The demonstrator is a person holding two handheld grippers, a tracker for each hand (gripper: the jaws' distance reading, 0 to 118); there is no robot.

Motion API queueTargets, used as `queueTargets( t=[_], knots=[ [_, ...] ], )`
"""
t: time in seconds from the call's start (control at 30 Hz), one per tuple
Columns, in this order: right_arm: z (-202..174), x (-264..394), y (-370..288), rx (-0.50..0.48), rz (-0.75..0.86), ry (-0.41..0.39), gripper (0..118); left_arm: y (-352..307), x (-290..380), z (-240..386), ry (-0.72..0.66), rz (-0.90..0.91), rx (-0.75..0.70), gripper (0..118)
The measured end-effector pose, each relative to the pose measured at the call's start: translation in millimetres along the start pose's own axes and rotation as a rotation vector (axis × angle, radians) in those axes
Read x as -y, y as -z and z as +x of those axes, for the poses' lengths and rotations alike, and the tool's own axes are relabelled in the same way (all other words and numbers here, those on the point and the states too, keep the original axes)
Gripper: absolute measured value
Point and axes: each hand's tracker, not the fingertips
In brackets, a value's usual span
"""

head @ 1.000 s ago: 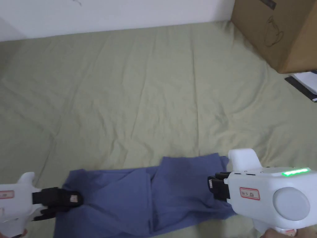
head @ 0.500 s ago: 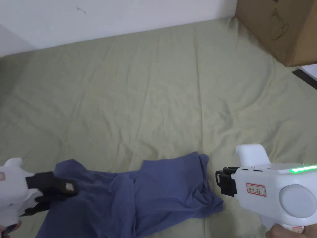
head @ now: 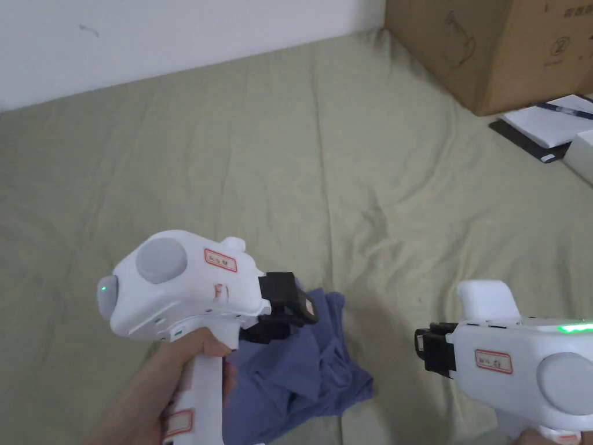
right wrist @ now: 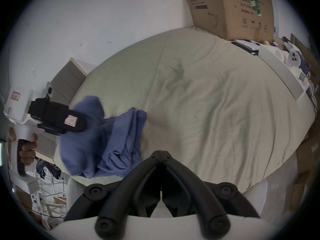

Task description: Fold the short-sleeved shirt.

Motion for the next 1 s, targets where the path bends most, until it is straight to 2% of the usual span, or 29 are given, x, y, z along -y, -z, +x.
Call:
queueTargets(
  t=[0.07,0.1,0.27,0.3,0.33,0.37,0.4,0.43,0.5,0.57,0.73,0.87,1.0],
  knots=[
    [6,1,-2,0.018,0.004,0.016,0,9,-3,0,0.003,-0.028,0.001,81],
    [9,2,-2,0.02,0.004,0.025,0,7,-2,-1,0.01,-0.014,0.005,95],
    [13,2,3,0.02,-0.006,0.04,0,-18,-3,-18,0.051,0.093,-0.07,95],
    [12,2,4,0.021,-0.007,0.037,0,-24,-1,-25,0.044,0.115,-0.063,89],
    [11,2,5,0.019,-0.007,0.035,0,-27,1,-29,0.044,0.126,-0.049,77],
    [10,2,6,0.013,-0.007,0.033,0,-31,3,-38,0.033,0.142,-0.013,57],
    [9,2,7,0.009,-0.008,0.033,0,-32,7,-46,0.03,0.146,0.01,24],
    [8,2,8,0.007,-0.008,0.033,0,-30,10,-52,0.029,0.146,0.025,11],
    [6,2,11,0.002,-0.01,0.031,0,-19,20,-62,0.025,0.148,0.066,9],
    [4,1,12,-0.001,-0.015,0.026,0,-5,27,-65,0.031,0.133,0.042,2],
    [4,1,10,-0.003,-0.018,0.014,0,34,27,-66,0.008,0.055,0.149,2],
    [8,1,8,0.009,-0.02,0.027,0,63,27,-36,0.118,0.006,0.145,2],
    [10,2,3,0.025,-0.02,0.023,0,95,25,-14,0.152,-0.056,0.152,2]
  ],
)
